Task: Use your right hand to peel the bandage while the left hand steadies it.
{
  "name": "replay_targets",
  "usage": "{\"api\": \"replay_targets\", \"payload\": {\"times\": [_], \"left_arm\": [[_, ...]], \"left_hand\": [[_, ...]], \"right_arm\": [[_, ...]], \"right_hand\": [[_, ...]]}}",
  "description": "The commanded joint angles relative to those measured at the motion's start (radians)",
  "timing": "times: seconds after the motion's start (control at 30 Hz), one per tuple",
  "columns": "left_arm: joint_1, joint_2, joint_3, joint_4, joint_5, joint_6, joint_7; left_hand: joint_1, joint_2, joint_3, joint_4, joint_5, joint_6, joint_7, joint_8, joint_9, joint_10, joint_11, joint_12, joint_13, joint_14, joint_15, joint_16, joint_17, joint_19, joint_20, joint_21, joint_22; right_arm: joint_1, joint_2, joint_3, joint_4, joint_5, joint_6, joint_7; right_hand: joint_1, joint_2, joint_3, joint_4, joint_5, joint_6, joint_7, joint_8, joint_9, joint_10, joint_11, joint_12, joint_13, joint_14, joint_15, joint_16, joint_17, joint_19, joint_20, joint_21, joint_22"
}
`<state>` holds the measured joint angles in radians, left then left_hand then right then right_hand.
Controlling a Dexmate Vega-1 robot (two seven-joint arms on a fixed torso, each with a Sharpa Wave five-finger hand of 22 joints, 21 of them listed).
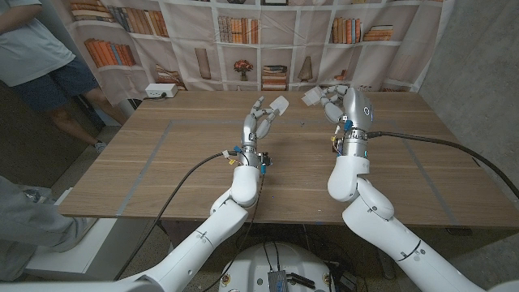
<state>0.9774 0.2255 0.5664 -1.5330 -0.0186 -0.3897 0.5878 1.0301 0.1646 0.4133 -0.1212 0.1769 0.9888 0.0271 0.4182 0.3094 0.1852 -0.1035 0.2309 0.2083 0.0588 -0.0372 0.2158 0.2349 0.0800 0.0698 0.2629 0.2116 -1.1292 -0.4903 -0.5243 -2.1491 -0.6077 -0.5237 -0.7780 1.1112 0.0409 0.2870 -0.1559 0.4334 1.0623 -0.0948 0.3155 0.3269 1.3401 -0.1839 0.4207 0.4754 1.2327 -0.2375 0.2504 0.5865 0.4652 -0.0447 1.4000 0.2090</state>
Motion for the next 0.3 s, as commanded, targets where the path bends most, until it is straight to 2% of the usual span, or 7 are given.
{"api": "replay_targets", "payload": {"times": [0.03,0.3], "left_arm": [[0.023,0.014,-0.016,-0.027,0.0,0.004,0.014],[0.03,0.014,-0.016,-0.026,0.009,-0.018,0.02]], "left_hand": [[-0.004,-0.004,0.005,0.002,-0.002,-0.004,-0.001,0.007,0.006,0.007,0.009,-0.002,0.005,0.013,-0.032,0.003,0.004,0.001,0.008,0.007,0.002],[-0.007,-0.006,0.006,0.004,-0.003,-0.005,-0.005,0.012,0.009,0.007,0.008,-0.002,0.005,0.013,-0.034,0.002,0.004,0.001,0.008,0.008,0.002]], "right_arm": [[0.008,-0.001,-0.004,0.005,0.009,0.003,-0.007],[0.004,-0.007,-0.009,0.003,0.009,0.007,-0.007]], "right_hand": [[-0.01,0.0,0.009,0.002,-0.001,0.005,-0.008,0.003,0.004,-0.002,-0.006,-0.002,0.005,0.005,-0.002,-0.006,0.002,-0.003,-0.128,0.008,0.001],[-0.012,-0.001,0.01,0.002,-0.002,0.004,-0.01,0.002,0.005,-0.001,-0.006,-0.003,0.006,0.005,-0.002,-0.007,0.003,-0.003,-0.129,0.01,-0.001]]}}
